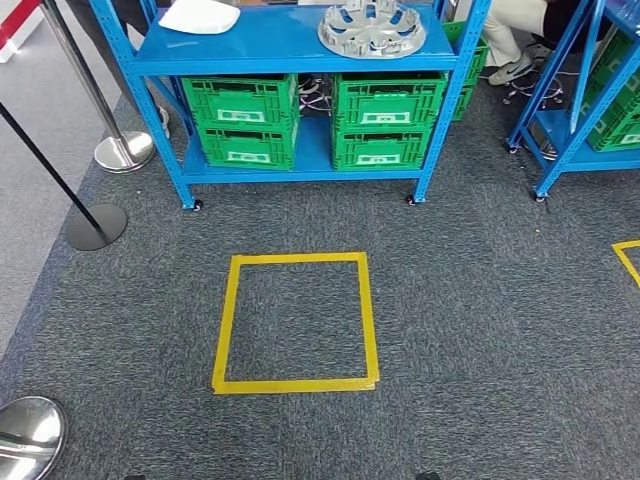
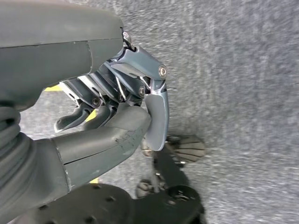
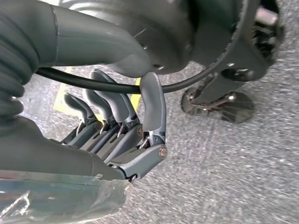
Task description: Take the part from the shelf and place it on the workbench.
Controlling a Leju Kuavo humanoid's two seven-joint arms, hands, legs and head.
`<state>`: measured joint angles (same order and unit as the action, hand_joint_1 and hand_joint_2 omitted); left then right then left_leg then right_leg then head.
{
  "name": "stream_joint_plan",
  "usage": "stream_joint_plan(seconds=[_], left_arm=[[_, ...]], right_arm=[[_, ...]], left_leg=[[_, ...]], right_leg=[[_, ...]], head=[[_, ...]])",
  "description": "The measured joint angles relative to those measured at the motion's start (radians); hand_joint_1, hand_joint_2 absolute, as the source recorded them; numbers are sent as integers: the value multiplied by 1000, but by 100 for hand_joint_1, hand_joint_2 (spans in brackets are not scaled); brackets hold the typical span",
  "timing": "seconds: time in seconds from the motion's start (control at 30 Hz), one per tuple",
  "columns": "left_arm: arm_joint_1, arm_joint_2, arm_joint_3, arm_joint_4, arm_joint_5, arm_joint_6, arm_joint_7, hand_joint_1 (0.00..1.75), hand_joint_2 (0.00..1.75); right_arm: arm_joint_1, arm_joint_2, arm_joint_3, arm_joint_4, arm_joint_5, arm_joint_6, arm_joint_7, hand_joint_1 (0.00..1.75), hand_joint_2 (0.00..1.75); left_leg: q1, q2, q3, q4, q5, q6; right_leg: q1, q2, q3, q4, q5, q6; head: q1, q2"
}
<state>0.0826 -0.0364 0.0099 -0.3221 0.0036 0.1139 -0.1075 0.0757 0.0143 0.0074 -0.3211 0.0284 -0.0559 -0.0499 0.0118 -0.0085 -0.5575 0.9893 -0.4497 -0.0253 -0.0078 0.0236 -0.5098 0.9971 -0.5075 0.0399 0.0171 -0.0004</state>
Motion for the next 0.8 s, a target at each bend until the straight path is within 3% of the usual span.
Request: stream_joint_plan(seconds=[0.2, 0.3, 0.33, 0.43, 0.47, 0.5, 0.63, 0.8], left_arm=[[-51, -48, 7, 64, 1, 131, -109, 175, 175], [-66, -61, 11, 84, 1, 171, -140, 175, 175], [-69, -63, 13, 88, 2, 174, -142, 175, 175], [-72, -69, 19, 97, 6, 176, -143, 44, 44], [-73, -71, 22, 99, 9, 177, -143, 0, 0], [-74, -72, 26, 101, 15, 178, -143, 0, 0], [-77, -75, 50, 106, 49, 179, -154, 0, 0], [-78, -74, 92, 107, 78, 180, -200, 0, 0]], right_arm=[[-54, 37, 20, 73, 31, -83, -53, 175, 175], [-69, 47, 22, 93, 41, -108, -70, 158, 175], [-72, 49, 22, 98, 42, -110, -72, 137, 175], [-77, 52, 22, 107, 37, -108, -75, 24, 175], [-78, 52, 22, 110, 34, -108, -76, 0, 175], [-78, 53, 22, 112, 29, -110, -78, 0, 175], [-80, 54, 16, 116, -6, -120, -115, 0, 0], [-83, 53, -17, 117, -51, -124, -249, 0, 0]], left_leg=[[0, 0, 0, 0, 1, -1], [0, 0, 0, 0, 0, -1], [0, 0, 0, 0, 0, -1], [0, 0, 0, 0, 0, -1], [0, 0, 0, 0, 0, -1], [0, 0, 0, 0, 0, -1], [0, 0, 0, 0, 0, -1], [0, 0, 0, 0, 1, -1]], right_leg=[[0, 0, 4, 0, 0, 0], [0, 0, 4, 0, 0, 0], [0, 0, 4, 0, 0, 0], [0, 0, 4, 0, 0, 0], [0, 0, 4, 0, 0, 0], [0, 0, 4, 0, 0, 0], [0, 0, 4, 0, 0, 0], [0, 0, 4, 0, 0, 0]], head=[[0, 0], [0, 0], [0, 0], [0, 0], [0, 0], [0, 0], [0, 0], [0, 0]])
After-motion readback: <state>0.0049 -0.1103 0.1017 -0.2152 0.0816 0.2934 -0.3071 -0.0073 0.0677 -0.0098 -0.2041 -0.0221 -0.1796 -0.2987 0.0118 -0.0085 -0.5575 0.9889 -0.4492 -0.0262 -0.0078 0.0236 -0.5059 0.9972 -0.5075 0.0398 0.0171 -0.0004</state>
